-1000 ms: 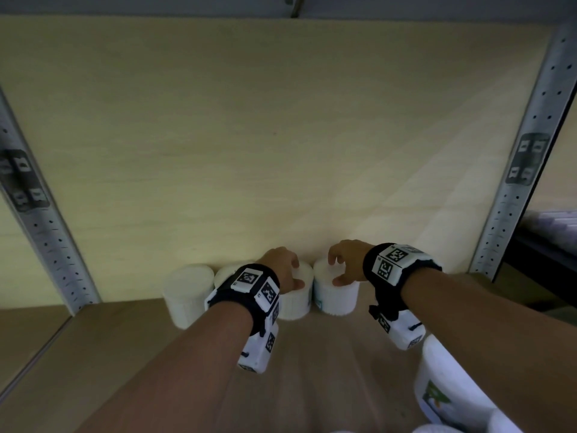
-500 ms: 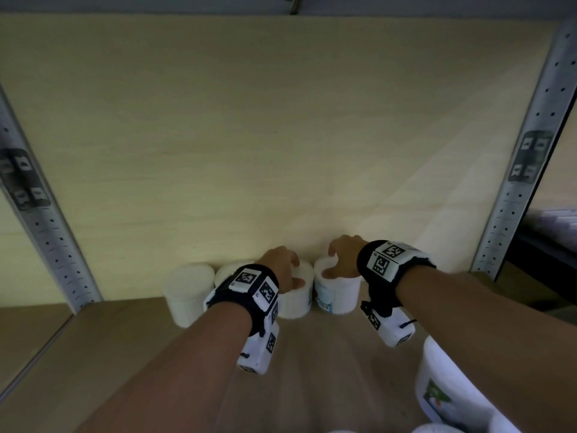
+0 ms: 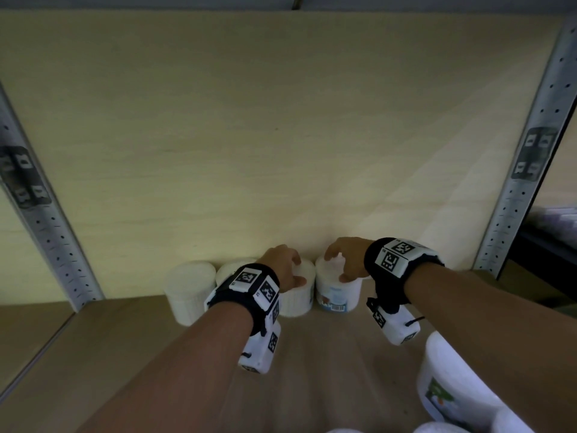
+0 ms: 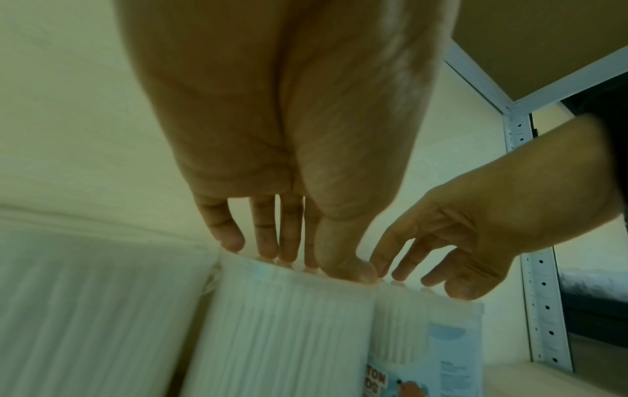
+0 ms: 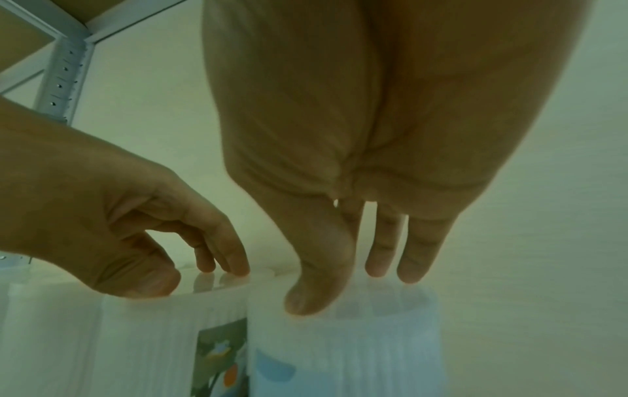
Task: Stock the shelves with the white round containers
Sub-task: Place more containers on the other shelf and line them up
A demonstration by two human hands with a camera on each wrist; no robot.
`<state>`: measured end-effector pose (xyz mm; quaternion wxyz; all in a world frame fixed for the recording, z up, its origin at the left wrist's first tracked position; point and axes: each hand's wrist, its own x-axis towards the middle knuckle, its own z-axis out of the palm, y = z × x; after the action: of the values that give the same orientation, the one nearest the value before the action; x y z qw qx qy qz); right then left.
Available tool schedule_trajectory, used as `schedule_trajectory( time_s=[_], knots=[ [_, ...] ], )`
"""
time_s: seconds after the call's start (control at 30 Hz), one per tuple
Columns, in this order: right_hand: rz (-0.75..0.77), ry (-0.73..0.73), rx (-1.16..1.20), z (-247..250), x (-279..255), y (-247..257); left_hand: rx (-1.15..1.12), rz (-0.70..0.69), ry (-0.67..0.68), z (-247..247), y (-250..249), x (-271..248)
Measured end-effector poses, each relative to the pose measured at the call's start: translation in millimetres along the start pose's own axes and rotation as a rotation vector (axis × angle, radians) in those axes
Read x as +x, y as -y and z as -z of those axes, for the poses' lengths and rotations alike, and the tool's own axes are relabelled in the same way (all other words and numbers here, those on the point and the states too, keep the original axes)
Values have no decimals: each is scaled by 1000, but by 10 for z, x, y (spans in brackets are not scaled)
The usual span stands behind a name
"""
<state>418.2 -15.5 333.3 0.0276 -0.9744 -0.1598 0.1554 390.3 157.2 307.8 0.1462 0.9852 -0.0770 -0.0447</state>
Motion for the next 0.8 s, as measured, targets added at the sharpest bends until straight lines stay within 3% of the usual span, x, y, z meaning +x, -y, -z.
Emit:
schedule_trajectory(
  time_s=[0.43,0.8],
  knots=[
    [-128,-123,-99,-53,-31,140,28,-3,-3,-57,17,26],
    [-50,-42,3,-22,-29,38,14,2,-1,-69,22,36]
  ],
)
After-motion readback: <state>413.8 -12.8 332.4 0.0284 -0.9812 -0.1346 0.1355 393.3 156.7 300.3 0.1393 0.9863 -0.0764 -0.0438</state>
